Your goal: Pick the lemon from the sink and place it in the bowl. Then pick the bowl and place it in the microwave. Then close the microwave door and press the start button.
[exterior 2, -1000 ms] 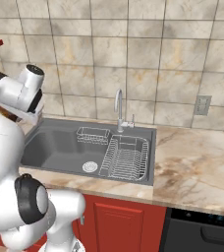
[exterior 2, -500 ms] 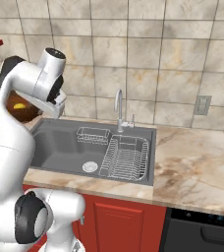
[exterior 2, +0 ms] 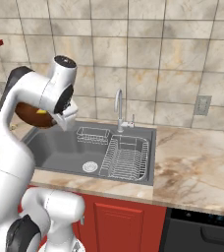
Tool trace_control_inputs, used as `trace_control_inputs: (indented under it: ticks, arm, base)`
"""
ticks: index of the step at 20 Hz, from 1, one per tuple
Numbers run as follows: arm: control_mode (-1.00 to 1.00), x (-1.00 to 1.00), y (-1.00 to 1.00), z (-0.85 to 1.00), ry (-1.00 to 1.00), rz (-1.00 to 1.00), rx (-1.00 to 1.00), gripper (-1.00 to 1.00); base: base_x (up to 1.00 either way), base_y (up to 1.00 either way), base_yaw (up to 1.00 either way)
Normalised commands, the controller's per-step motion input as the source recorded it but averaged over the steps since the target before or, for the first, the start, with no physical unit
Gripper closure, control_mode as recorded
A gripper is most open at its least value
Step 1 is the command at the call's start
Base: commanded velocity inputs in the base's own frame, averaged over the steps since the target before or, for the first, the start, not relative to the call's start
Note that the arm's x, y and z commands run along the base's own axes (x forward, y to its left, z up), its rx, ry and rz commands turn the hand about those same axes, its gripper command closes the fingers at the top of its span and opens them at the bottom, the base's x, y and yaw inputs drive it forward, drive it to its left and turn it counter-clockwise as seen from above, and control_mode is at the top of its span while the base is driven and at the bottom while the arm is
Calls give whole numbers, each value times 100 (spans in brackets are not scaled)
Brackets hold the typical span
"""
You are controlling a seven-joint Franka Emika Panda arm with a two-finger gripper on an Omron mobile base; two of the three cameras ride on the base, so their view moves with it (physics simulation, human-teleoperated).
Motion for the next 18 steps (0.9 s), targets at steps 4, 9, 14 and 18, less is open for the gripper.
trace_control_inputs:
  ticks: [4,9,14,18]
  arm:
    - [-100,-11,-6,-8,-9,-24,0,100]
    - [-100,0,0,0,0,-5,0,100]
    - [-100,0,0,0,1,0,-1,100]
    - [100,0,0,0,0,0,0,100]
  base:
    - [0,0,0]
    - [0,0,0]
    - [0,0,0]
    - [-62,-35,-1]
